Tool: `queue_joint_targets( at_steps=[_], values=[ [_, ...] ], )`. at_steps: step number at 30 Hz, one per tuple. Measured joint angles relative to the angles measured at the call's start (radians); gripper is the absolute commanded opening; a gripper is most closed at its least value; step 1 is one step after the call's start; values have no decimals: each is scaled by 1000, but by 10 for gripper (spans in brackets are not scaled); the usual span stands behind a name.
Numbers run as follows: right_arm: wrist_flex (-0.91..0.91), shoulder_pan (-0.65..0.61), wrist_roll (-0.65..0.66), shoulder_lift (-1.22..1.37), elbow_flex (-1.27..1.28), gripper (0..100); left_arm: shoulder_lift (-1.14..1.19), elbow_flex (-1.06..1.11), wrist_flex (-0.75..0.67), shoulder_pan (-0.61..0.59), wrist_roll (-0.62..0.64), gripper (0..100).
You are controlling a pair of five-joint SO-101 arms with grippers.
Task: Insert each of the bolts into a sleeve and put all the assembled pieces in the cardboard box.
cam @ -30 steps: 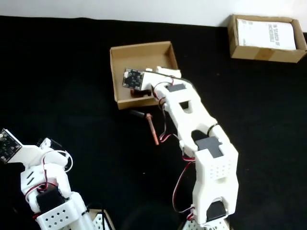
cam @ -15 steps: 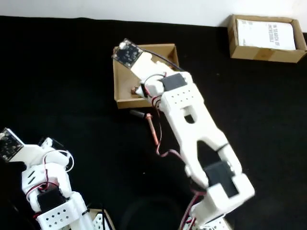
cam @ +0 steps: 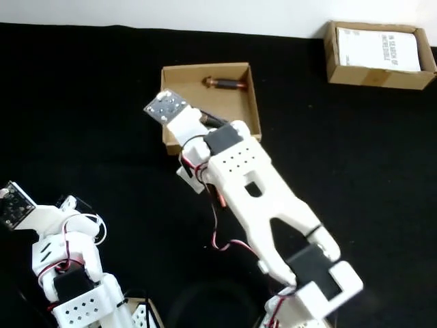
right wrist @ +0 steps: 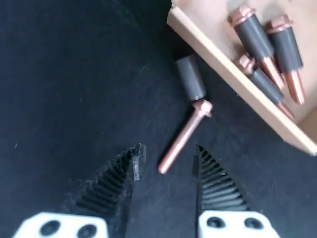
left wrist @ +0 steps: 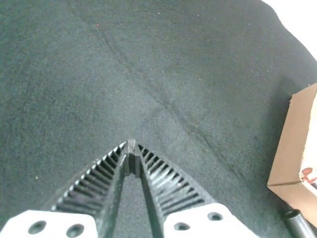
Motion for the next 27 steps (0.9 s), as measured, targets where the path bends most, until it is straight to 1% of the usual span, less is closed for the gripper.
queue_joint_targets(
  at_steps=[4, 7, 14, 16, 19, 24, 26, 27],
  values=[
    [-57, 0, 37, 129, -18, 138, 0, 0, 0, 0, 0, 10],
    [-69, 0, 41, 235, -98, 138, 0, 0, 0, 0, 0, 10],
    [-69, 32, 41, 457, -344, 138, 0, 0, 0, 0, 0, 10],
    [-60, 38, 61, 503, -404, 138, 0, 0, 0, 0, 0, 10],
    [-29, 40, 98, 568, -470, 138, 0, 0, 0, 0, 0, 10],
    [-20, 40, 106, 675, -537, 138, 0, 0, 0, 0, 0, 10],
    [-18, 40, 106, 698, -549, 120, 0, 0, 0, 0, 0, 10],
    [-18, 40, 106, 709, -555, 86, 0, 0, 0, 0, 0, 10]
  ],
)
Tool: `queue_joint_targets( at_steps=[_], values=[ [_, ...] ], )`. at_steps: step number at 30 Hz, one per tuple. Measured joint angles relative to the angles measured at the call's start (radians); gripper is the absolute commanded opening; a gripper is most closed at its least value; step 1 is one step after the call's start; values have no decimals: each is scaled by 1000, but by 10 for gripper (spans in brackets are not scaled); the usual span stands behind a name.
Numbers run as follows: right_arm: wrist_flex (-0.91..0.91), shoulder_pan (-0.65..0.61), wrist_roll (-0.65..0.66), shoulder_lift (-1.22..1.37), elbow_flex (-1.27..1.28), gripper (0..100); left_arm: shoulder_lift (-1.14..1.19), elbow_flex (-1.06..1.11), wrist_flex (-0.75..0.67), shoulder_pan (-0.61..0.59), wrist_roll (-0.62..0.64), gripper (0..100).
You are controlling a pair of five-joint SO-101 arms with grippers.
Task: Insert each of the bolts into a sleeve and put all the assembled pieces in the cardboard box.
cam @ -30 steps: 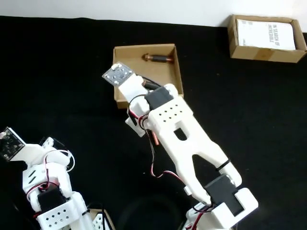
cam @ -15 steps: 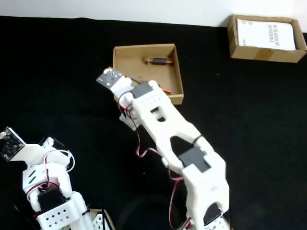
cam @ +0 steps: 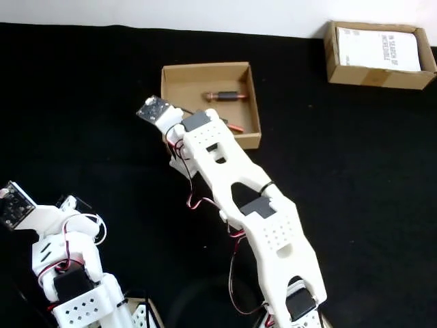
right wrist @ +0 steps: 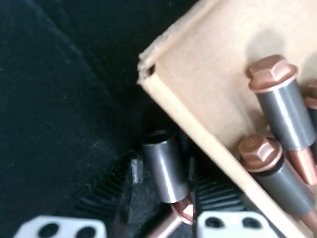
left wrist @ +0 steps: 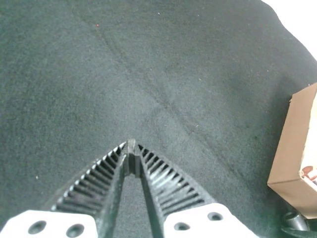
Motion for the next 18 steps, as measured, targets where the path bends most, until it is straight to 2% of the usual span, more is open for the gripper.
queue_joint_targets(
  at_steps=[2, 8, 15, 18],
  values=[
    [0, 0, 0, 17, -11, 0, 0, 0, 0, 0, 0, 10],
    [23, 26, 0, 32, -51, 7, 0, 0, 0, 0, 0, 10],
    [313, 41, -5, -63, -282, 7, 0, 0, 0, 0, 0, 10],
    [456, 48, -80, -181, -437, 7, 0, 0, 0, 0, 0, 10]
  ],
)
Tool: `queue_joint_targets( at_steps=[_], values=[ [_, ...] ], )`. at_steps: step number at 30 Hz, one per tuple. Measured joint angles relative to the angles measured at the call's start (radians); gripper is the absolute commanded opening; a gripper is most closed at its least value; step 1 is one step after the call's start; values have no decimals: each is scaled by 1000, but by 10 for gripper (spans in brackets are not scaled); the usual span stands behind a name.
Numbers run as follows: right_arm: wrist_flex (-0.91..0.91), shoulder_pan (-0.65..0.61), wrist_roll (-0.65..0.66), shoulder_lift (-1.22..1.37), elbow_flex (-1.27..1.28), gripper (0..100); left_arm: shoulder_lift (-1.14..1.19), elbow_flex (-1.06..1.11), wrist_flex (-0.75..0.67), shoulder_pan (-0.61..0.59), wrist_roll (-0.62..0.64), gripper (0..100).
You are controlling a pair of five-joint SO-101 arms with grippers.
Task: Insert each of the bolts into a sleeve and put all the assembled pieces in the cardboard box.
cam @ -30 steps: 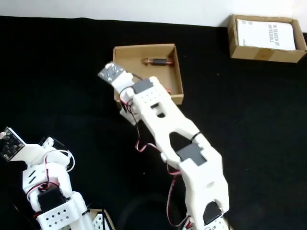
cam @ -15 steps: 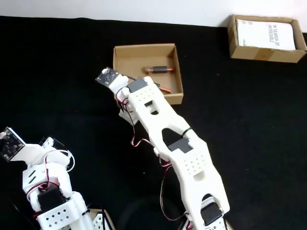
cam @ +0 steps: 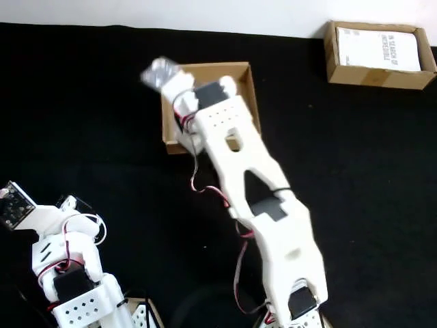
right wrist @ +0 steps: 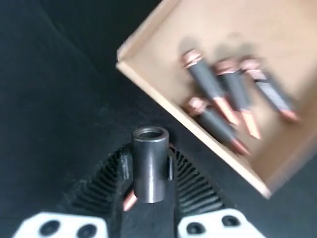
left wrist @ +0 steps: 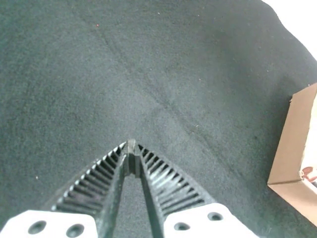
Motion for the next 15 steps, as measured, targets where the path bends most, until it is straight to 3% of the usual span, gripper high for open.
queue_joint_targets(
  at_steps=[8, 11, 15],
  values=[
    [80, 181, -259, -328, -49, 7, 0, 0, 44, 75, 2, 10],
    [80, 235, -298, -500, 137, 7, 0, -3, 112, 160, -8, 11],
    [77, 235, -308, -807, 589, 7, 0, -117, 279, 270, -46, 28]
  ],
)
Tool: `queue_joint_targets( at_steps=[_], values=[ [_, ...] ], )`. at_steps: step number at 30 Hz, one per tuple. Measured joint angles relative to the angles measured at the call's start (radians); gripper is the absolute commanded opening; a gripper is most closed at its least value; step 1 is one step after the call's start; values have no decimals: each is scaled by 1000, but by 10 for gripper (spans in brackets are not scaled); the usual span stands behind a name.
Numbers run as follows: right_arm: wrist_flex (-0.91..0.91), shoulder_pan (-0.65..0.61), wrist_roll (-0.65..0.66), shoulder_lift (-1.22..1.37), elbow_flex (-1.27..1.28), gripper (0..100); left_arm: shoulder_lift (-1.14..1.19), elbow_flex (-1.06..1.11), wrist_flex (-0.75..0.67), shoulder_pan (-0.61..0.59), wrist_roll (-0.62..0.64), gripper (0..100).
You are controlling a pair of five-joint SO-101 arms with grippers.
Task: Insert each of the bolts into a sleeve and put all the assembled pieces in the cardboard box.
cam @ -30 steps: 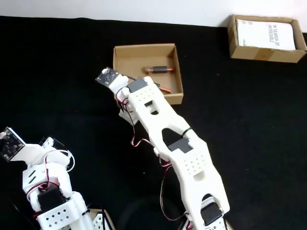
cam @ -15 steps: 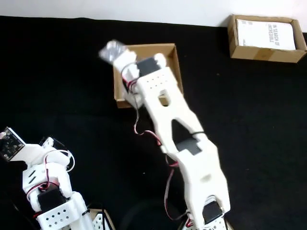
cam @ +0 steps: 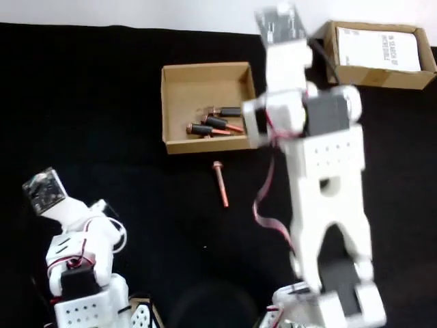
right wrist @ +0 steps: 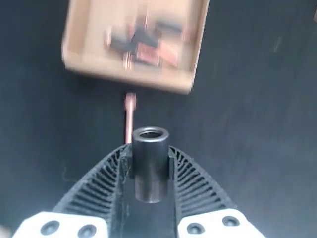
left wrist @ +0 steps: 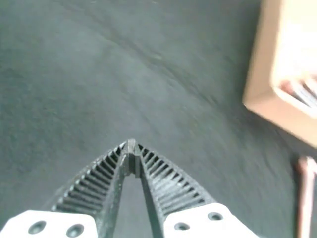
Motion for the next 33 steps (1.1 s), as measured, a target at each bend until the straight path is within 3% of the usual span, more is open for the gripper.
queue_joint_targets(
  at_steps=[7, 12, 15, 20, 27, 33],
  values=[
    [-348, 20, -5, -626, 910, 7, 0, -130, 81, 155, -158, 94],
    [-603, 169, -5, -1022, 1343, 7, 0, -269, 138, 322, -222, 94],
    [-775, 327, -2, -1174, 1501, 7, 66, -331, 138, 417, -224, 94],
    [-984, 491, 51, -1246, 1697, 7, 384, -520, 138, 453, -210, 94],
    [-1152, 571, 54, -1250, 1877, 7, 976, -868, 233, 555, -147, 98],
    [-1215, 617, 54, -1250, 1959, 7, 1344, -1082, 273, 661, -32, 98]
  ],
)
